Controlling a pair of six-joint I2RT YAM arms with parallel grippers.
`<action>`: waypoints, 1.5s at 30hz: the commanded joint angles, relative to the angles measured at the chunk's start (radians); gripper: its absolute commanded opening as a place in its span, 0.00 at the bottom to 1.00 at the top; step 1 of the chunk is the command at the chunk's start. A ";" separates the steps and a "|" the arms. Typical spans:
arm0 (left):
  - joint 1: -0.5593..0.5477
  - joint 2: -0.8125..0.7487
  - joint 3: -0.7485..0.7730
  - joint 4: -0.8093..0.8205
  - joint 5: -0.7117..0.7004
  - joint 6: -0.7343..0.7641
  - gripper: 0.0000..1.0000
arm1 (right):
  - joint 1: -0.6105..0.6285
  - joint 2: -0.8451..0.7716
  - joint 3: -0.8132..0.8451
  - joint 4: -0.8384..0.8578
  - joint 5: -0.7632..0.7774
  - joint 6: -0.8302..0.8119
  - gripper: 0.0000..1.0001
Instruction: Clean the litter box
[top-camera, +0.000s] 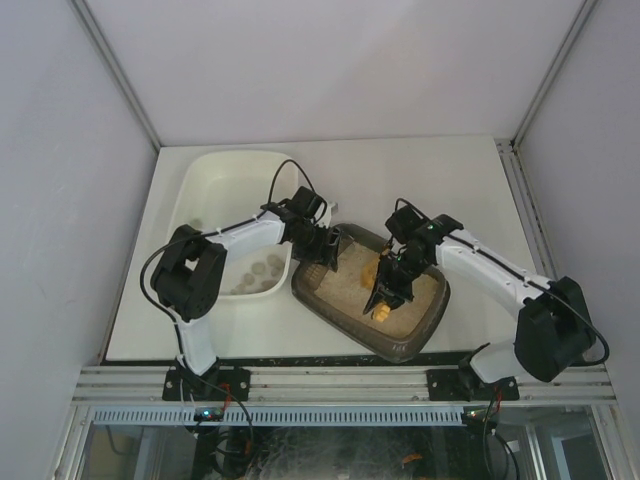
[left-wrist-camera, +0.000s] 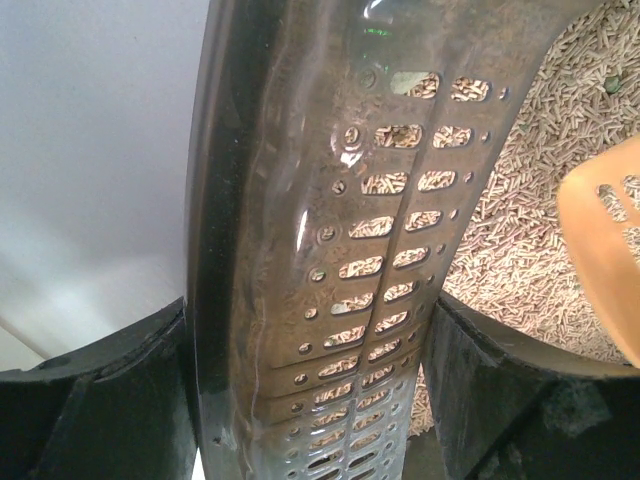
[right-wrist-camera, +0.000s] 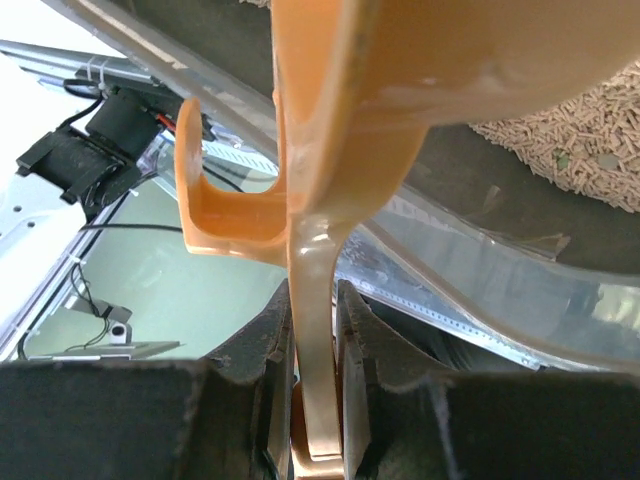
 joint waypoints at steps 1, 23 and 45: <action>0.010 -0.098 0.015 0.112 0.031 -0.127 0.75 | 0.058 0.038 0.031 0.091 0.049 0.122 0.00; 0.036 -0.198 -0.042 0.142 -0.009 -0.113 0.76 | 0.124 0.229 -0.115 0.686 0.218 0.362 0.00; 0.083 -0.214 -0.059 0.148 -0.005 -0.114 0.76 | 0.219 0.250 -0.503 1.573 0.431 0.491 0.00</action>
